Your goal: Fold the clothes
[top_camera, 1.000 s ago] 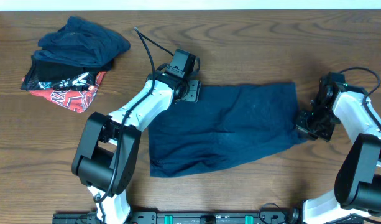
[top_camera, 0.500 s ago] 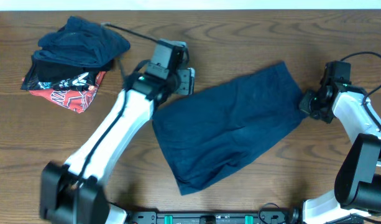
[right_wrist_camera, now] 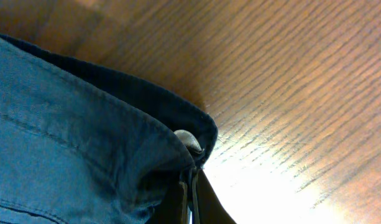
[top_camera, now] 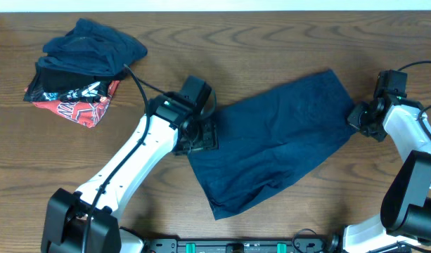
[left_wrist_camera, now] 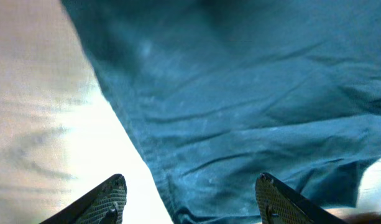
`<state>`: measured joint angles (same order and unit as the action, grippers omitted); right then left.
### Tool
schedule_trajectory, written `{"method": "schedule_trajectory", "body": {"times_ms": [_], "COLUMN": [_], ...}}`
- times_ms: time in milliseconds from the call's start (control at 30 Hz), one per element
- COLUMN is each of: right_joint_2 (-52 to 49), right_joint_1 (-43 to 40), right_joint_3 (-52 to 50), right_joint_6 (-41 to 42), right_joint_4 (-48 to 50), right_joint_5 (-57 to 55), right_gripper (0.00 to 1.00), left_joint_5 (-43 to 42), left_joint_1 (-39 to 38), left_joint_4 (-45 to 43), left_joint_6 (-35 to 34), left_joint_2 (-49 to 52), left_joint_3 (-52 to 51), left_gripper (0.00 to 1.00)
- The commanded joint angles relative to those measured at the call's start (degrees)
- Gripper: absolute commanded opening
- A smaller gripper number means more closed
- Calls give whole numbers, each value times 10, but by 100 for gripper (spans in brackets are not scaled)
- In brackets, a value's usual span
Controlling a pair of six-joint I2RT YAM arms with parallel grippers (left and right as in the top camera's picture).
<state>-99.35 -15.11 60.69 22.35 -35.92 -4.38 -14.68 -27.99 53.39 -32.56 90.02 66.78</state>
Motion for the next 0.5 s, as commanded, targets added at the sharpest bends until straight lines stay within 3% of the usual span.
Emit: {"method": "schedule_trajectory", "body": {"times_ms": [0,200,467], "right_joint_2": [10,10,10], "right_joint_1": [-6,-6,-7], "right_joint_3": [2,2,2], "right_joint_6": [8,8,7], "right_joint_4": [-6,-9,-18], "right_joint_5": [-14,-14,-14], "right_gripper": [1,1,1], "left_joint_5": [-12,-10,64], "left_joint_1": [-1,-1,14], "left_joint_4": [-2,-63,-129], "left_joint_6": [-68,-102,-110], "left_joint_2": [6,6,7], "left_joint_3": [-29,-88,-137], "left_gripper": [69,75,80]}}
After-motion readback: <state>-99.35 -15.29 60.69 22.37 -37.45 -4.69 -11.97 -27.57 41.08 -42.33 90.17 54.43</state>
